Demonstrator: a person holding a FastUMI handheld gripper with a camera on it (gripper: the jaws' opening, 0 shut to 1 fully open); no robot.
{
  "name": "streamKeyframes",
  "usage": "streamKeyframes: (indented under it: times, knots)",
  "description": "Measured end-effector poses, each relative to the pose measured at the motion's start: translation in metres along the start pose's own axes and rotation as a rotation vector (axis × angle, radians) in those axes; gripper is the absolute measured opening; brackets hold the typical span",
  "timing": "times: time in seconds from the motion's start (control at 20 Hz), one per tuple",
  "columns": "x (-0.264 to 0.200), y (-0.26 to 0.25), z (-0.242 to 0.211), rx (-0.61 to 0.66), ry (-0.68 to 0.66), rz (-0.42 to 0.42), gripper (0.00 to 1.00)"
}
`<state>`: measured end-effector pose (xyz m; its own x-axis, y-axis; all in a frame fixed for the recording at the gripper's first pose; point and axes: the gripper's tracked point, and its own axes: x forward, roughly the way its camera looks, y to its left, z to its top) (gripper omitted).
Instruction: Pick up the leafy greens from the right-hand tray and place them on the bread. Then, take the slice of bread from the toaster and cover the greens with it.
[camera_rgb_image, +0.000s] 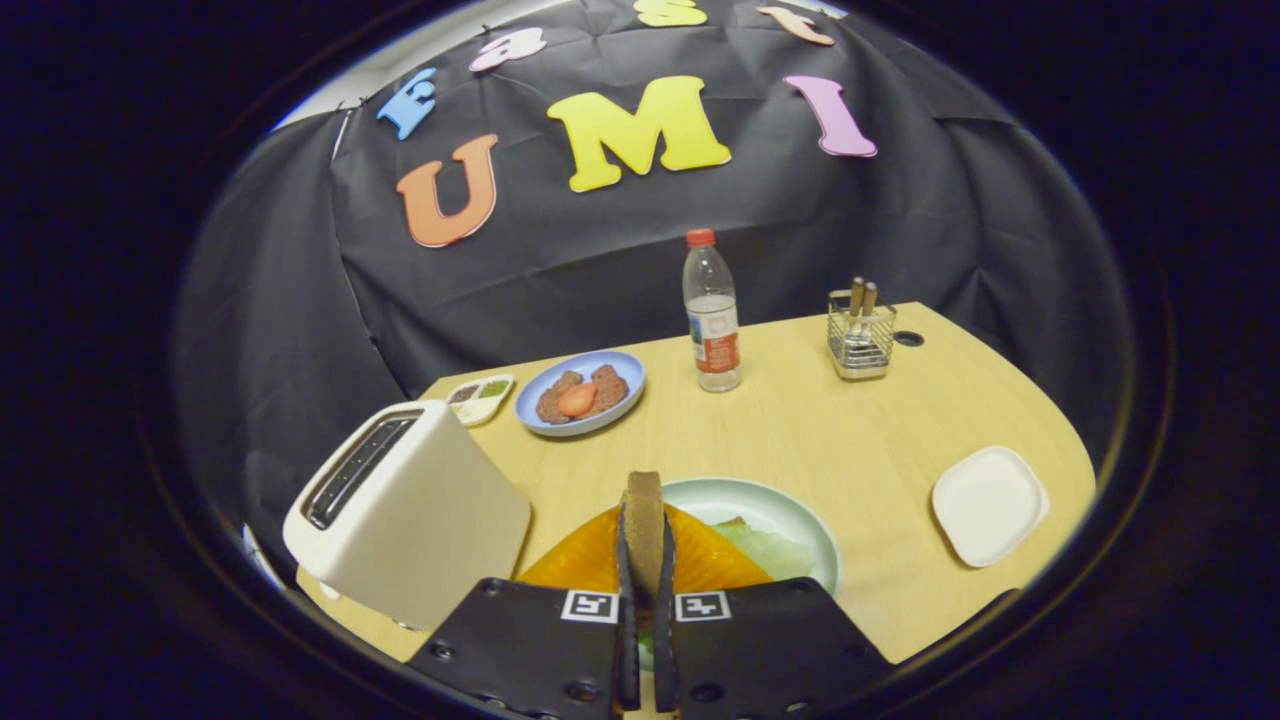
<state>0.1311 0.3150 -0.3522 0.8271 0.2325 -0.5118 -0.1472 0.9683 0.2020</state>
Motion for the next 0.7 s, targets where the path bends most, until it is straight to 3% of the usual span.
streamKeyframes:
  times: [0.15,0.3,0.35,0.4,0.6,0.7]
  knots:
    - [0.000,-0.015,-0.002,-0.013,-0.014,-0.012,0.14]
    - [0.000,-0.030,-0.004,-0.027,-0.019,-0.027,0.34]
    - [-0.001,-0.037,-0.002,-0.031,-0.020,-0.044,0.34]
    - [-0.004,-0.045,0.003,-0.029,-0.033,-0.057,0.40]
    - [-0.022,-0.068,0.034,-0.010,-0.081,-0.076,0.96]
    - [-0.044,-0.079,0.063,-0.006,-0.127,-0.074,0.97]
